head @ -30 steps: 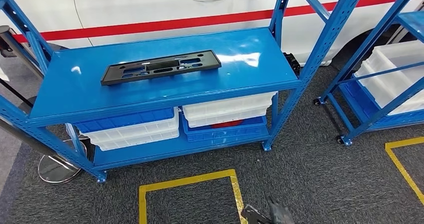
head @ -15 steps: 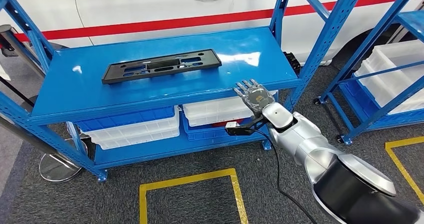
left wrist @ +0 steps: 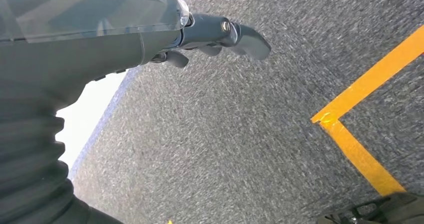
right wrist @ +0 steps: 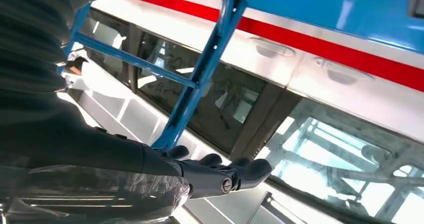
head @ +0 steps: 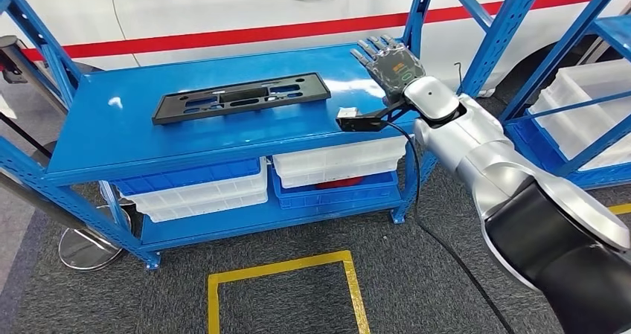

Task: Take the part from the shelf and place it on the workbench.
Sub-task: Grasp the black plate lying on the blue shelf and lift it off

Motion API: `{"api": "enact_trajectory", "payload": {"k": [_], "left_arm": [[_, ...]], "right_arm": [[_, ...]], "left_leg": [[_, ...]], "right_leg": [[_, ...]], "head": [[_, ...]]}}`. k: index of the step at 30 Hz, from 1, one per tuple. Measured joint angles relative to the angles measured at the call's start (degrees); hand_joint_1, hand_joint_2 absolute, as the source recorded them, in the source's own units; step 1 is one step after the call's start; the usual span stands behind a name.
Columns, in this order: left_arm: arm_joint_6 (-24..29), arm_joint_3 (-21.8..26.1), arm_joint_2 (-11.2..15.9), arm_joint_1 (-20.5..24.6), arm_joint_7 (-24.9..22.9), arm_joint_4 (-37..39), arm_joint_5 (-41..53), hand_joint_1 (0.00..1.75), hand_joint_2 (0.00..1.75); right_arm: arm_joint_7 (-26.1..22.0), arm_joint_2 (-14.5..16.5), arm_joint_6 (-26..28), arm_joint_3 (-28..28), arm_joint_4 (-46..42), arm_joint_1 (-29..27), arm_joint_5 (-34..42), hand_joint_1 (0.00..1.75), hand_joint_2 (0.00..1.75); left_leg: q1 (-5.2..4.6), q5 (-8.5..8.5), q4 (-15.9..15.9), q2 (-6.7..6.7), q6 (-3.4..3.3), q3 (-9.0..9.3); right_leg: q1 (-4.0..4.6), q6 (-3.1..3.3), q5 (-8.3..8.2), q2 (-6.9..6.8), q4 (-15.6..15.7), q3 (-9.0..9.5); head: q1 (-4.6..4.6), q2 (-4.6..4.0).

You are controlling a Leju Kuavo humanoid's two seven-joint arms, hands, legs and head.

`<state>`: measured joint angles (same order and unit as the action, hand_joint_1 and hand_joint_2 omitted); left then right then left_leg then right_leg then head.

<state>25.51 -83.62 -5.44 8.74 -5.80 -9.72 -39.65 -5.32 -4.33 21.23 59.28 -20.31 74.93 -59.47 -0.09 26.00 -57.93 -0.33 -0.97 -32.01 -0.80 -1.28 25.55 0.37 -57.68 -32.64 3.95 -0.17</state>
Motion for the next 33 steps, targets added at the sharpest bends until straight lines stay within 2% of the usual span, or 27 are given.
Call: {"api": "enact_trajectory", "payload": {"k": [2, 6, 11, 16, 21, 28, 33], "left_arm": [[0.0, 0.0, -0.01, 0.04, 0.06, 0.01, 0.0, 0.0, 1.75], [0.0, 0.03, 0.01, 0.02, 0.93, 0.02, -0.73, 0.0, 0.0], [-0.8, 1.07, -0.01, 0.14, 5.18, 0.02, -4.76, 0.0, 0.0], [-1.41, 2.92, -0.01, 0.01, 8.08, 0.02, -7.54, 0.0, 0.0], [-1.74, 6.34, -0.01, -0.49, 10.07, 0.02, -12.46, 0.0, 0.0], [-3.73, 12.0, -0.01, -0.88, 12.89, 0.02, -17.65, 0.0, 0.0], [-3.9, 13.7, -0.02, -0.91, 13.34, 0.02, -18.02, 0.0, 0.0]], "right_arm": [[-0.06, 0.18, 0.07, -0.41, -0.18, 0.06, 0.13, 0.0, 1.75], [-1.34, 0.38, -0.39, -1.58, -0.43, -0.07, 2.06, 0.0, 1.75], [-5.59, 0.83, -1.02, -3.81, -0.46, -3.8, 7.5, 0.0, 1.75], [-6.75, 1.71, -1.12, -5.17, -0.86, -9.76, 11.16, 0.0, 1.75], [-7.62, 1.96, -3.75, -7.49, -1.68, -11.51, 14.22, 0.0, 1.75], [-7.61, 1.82, -3.7, -9.06, -1.91, -13.59, 14.51, 0.0, 1.75], [-7.44, 1.11, -2.58, -9.73, -2.67, -14.93, 14.57, 0.0, 1.75]], "left_leg": [[0.0, 0.0, 0.0, -0.01, 0.0, 0.0], [0.0, -0.01, 0.0, -0.03, 0.0, -0.01], [0.0, 0.0, 0.0, -0.04, 0.0, 0.01], [0.0, 0.0, -0.01, -0.03, 0.0, -0.02], [0.01, 0.0, 0.0, -0.04, 0.0, -0.02], [0.01, 0.0, -0.01, -0.03, 0.0, -0.01], [0.01, 0.0, -0.03, -0.03, -0.01, -0.01]], "right_leg": [[0.0, 0.0, 0.0, -0.01, 0.0, 0.0], [0.0, 0.0, 0.0, -0.02, 0.0, 0.01], [0.0, 0.0, 0.0, -0.03, 0.01, 0.05], [-0.01, 0.0, 0.0, -0.02, 0.01, 0.02], [0.01, 0.0, 0.0, -0.03, 0.01, 0.0], [0.0, 0.0, 0.0, -0.01, 0.01, 0.0], [0.0, 0.0, 0.0, -0.02, 0.02, 0.0]], "head": [[-0.01, 0.0], [0.0, 0.0], [-0.01, 0.0], [0.01, 0.0], [0.01, 0.0], [0.01, 0.0], [0.01, 0.0]]}}
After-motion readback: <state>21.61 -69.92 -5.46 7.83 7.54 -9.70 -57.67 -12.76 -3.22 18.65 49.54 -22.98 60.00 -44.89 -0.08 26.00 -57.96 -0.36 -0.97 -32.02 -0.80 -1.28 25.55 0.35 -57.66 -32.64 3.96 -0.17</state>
